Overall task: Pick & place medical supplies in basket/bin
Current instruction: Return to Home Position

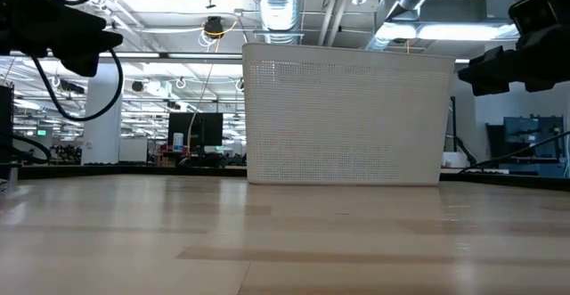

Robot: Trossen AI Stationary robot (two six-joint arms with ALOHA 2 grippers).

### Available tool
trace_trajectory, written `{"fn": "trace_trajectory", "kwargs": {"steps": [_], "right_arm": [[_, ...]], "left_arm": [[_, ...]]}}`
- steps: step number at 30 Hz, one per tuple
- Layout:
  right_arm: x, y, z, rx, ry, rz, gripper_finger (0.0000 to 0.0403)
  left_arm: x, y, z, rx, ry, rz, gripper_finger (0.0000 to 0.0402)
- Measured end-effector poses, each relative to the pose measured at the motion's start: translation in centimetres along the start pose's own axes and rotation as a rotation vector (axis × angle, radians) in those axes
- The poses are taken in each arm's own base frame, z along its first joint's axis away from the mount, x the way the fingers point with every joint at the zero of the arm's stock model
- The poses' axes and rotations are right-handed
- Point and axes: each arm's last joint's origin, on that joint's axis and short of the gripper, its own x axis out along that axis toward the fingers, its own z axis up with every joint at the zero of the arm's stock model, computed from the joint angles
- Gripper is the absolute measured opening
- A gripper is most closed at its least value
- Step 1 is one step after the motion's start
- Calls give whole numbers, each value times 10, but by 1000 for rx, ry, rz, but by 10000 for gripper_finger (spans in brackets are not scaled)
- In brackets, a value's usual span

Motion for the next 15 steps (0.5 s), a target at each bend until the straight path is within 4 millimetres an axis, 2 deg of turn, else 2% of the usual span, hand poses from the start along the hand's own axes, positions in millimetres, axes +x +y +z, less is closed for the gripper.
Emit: {"fn": "trace_trajectory", "kwargs": {"steps": [15], "right_arm": [[0,0,0,0,-1,0,141]], "left_arm": [[0,0,0,-1,1,0,151]]}}
